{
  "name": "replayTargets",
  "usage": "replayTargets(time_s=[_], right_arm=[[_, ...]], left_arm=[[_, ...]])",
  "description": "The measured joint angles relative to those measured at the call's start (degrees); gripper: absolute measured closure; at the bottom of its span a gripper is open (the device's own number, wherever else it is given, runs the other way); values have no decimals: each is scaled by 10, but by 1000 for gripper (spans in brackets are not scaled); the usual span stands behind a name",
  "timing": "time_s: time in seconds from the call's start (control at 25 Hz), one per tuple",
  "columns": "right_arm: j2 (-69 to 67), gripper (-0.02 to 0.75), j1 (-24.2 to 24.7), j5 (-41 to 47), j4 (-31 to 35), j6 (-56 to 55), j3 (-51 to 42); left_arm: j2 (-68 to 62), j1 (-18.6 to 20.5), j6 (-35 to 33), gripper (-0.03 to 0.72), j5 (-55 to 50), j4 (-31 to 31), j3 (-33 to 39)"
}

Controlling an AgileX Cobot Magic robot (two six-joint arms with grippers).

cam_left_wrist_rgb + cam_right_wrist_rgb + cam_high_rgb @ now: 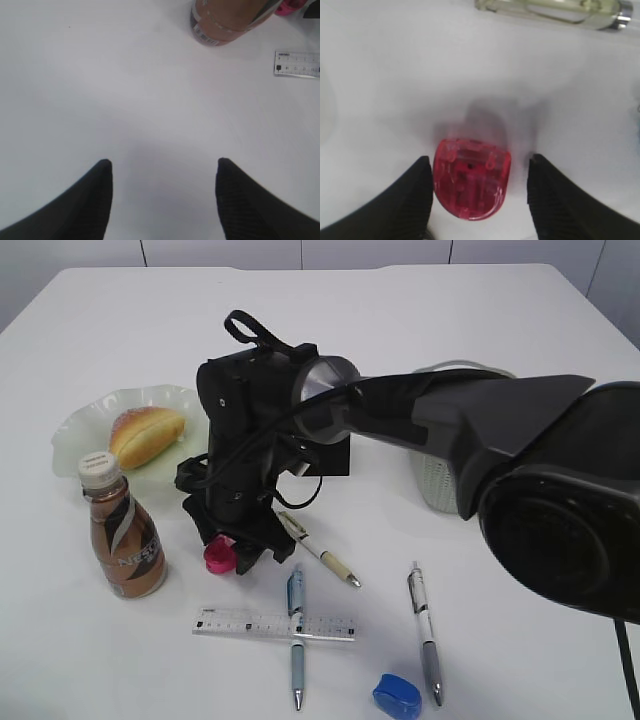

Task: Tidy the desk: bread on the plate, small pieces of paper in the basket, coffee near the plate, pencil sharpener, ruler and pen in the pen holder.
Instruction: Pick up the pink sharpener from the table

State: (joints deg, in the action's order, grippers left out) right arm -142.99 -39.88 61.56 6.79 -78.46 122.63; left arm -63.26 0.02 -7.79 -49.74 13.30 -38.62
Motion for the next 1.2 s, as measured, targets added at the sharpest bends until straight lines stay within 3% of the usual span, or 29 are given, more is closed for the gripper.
replayTargets(time_s=[0.28,0.84,1.2], right_arm=[[0,415,0,-1,1,0,0],[0,420,0,15,-5,41,11],[0,421,3,84,-94,45,120]], left_arm=[[0,0,0,212,0,0,0],[0,0,0,212,0,1,0],[0,0,0,212,0,1,0]])
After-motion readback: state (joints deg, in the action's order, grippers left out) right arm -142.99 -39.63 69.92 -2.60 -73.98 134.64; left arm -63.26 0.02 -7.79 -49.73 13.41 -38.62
